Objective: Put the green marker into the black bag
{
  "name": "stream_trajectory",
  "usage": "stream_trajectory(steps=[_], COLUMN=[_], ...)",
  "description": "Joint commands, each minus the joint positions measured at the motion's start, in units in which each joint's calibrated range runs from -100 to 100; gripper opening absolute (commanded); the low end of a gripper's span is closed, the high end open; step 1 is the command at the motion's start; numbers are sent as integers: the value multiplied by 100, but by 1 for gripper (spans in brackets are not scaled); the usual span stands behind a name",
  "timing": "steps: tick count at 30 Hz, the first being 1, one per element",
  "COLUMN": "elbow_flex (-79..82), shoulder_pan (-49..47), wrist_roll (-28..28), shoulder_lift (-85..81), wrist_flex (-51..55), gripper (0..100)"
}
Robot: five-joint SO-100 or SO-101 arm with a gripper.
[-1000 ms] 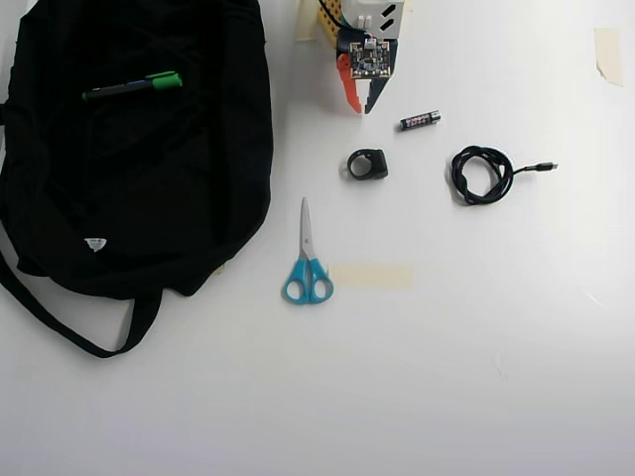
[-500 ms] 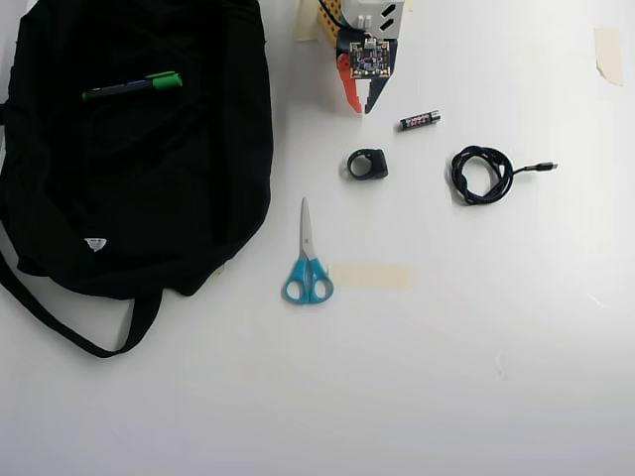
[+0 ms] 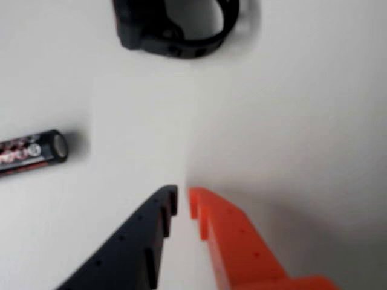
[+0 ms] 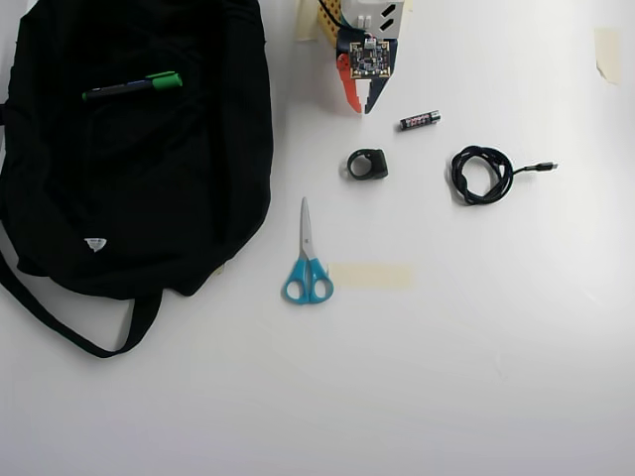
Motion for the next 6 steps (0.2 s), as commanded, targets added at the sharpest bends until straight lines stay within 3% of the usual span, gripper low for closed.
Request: stream_trajectory(steps=[1, 6], elbow_flex=[131, 131], shoulder_pan=[-18, -18], wrist_roll=[-12, -12], shoulder_lift=[-91, -91], wrist_flex=[163, 163], gripper=[2, 2])
